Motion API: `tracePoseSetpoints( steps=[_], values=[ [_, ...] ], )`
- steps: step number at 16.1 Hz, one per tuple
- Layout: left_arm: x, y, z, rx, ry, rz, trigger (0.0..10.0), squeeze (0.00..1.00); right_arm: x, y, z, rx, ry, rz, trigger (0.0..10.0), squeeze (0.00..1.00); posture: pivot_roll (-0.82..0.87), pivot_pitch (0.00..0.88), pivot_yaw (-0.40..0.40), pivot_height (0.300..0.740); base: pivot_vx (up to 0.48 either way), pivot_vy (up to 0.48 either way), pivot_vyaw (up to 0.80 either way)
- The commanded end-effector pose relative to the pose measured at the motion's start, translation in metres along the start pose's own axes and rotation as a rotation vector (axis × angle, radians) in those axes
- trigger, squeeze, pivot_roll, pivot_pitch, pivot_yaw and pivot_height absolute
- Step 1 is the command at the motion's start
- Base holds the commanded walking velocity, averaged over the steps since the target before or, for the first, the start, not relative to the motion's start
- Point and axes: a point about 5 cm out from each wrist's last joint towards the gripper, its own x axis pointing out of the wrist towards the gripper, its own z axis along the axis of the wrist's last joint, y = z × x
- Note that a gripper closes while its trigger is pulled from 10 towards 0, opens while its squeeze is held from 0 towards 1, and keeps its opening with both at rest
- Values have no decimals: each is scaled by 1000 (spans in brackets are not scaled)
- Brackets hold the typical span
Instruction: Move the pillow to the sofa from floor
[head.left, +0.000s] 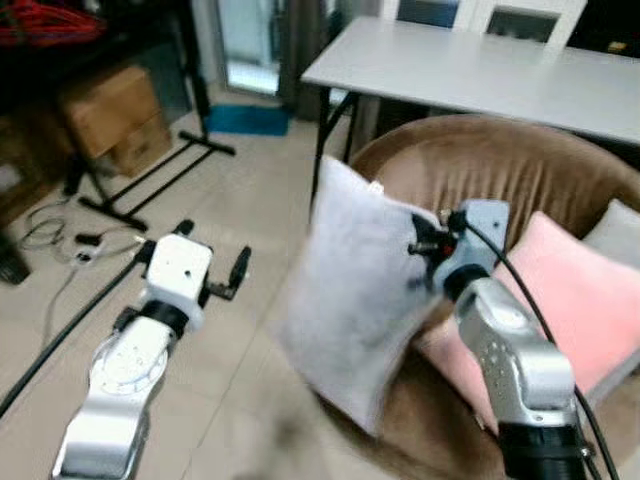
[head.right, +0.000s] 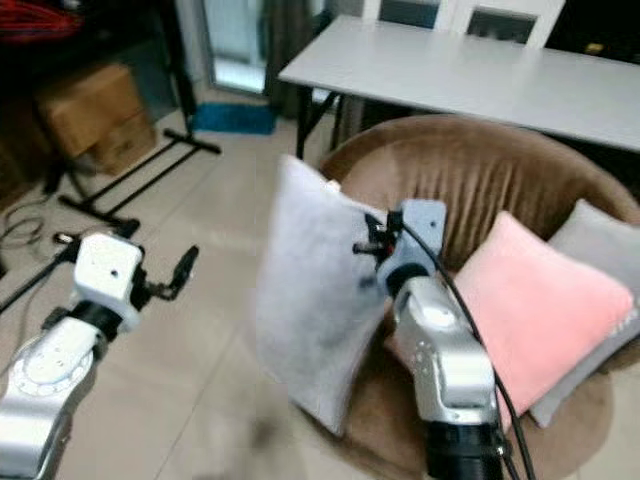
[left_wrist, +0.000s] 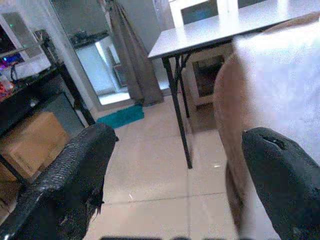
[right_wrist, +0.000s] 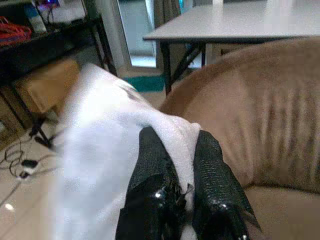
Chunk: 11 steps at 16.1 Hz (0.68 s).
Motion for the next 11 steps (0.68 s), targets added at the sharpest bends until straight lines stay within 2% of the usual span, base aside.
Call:
tracePoseSetpoints(
  steps=[1,5,6,9,11],
  values=[
    [-2,1,0,6,4,-15,10000,0,-2,5,10,2,-41,15,10000,0,-45,0,-12,740,300,0,-800],
    [-1,-1,-1,12,7,-37,10000,0,-3,7,9,3,-32,24,10000,0,-45,0,-8,740,289,0,-800],
    [-2,-1,-1,12,8,-41,10000,0,-2,8,9,15,-31,34,10000,0,-43,0,-10,740,0,0,-513],
    [-3,-3,-6,22,41,-115,10000,0,4,17,7,39,-2,95,10000,0,-33,0,-21,740,0,0,0],
    [-3,-4,-8,41,60,-192,10000,0,15,27,11,79,7,151,10000,0,-26,0,-25,740,0,0,0]
  ],
)
